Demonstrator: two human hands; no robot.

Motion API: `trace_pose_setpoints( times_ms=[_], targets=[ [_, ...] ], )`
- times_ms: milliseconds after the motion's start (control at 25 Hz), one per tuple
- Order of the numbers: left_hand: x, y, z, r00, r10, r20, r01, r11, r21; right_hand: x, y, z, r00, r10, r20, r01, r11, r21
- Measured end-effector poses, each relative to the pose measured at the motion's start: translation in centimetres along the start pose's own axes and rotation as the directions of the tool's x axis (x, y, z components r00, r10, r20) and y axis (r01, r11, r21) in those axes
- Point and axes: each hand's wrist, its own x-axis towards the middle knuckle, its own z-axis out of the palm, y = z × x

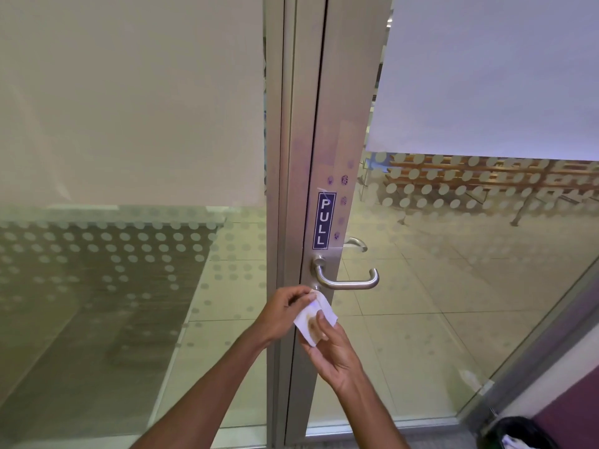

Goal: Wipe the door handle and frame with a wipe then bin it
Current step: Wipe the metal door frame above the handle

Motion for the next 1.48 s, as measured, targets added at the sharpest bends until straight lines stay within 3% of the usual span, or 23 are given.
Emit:
trace_pose_setpoints(
  times_ms=[120, 200, 280, 320, 360, 440, 520, 640, 800, 880, 1040, 1240, 1480],
  targets=[
    [1.0, 0.9, -0.4, 0.998, 0.059, -0.006, -0.058, 0.987, 0.149, 0.9, -0.6, 0.6, 0.996, -0.088, 0.027, 0.090, 0.994, -0.064],
    [1.9, 1.7, -1.0, 0.949, 0.268, -0.164, -0.152, 0.848, 0.507, 1.5, -1.3, 1.0, 0.982, -0.190, 0.010, 0.189, 0.970, -0.153],
    [3.5, 3.1, -1.7, 0.749, 0.617, -0.239, -0.179, 0.537, 0.825, 2.3, -2.6, 1.6, 0.944, -0.312, -0.106, 0.276, 0.924, -0.267],
    [4.4, 4.1, -2.1, 0.633, 0.741, -0.223, -0.163, 0.410, 0.897, 2.7, -3.4, 2.2, 0.907, -0.384, -0.174, 0.312, 0.889, -0.336],
    [5.5, 5.2, -2.5, 0.544, 0.817, -0.193, -0.150, 0.321, 0.935, 3.2, -4.2, 2.9, 0.858, -0.464, -0.220, 0.349, 0.841, -0.414],
    [8.0, 7.8, -3.6, 0.454, 0.883, -0.122, -0.122, 0.197, 0.973, 4.4, -6.1, 4.7, 0.741, -0.636, -0.215, 0.445, 0.705, -0.553],
    [10.5, 10.1, -4.3, 0.449, 0.891, -0.064, -0.086, 0.115, 0.990, 5.4, -8.1, 7.0, 0.609, -0.784, -0.117, 0.561, 0.531, -0.635],
    [13.3, 12.3, -4.8, 0.517, 0.856, -0.027, -0.050, 0.062, 0.997, 6.8, -10.2, 9.8, 0.422, -0.901, 0.100, 0.650, 0.224, -0.727],
    [14.9, 11.8, -5.0, 0.543, 0.840, -0.023, 0.049, -0.004, 0.999, 9.0, -12.6, 11.2, 0.234, -0.879, 0.416, 0.466, -0.274, -0.841],
    [15.0, 11.7, -5.1, 0.528, 0.849, -0.027, 0.062, -0.007, 0.998, 10.2, -13.4, 11.2, 0.256, -0.786, 0.562, 0.380, -0.453, -0.806],
    [15.3, 11.5, -5.0, 0.501, 0.865, -0.014, 0.047, -0.010, 0.999, 11.7, -13.2, 9.0, 0.349, -0.663, 0.663, 0.253, -0.614, -0.748],
    [15.3, 11.5, -5.1, 0.473, 0.881, -0.011, 0.043, -0.010, 0.999, 11.5, -12.6, 6.1, 0.469, -0.508, 0.723, 0.185, -0.744, -0.643],
    [15.2, 11.6, -5.0, 0.474, 0.880, -0.017, 0.043, -0.004, 0.999, 12.8, -14.0, 7.4, 0.458, -0.476, 0.751, 0.195, -0.771, -0.607]
  ],
)
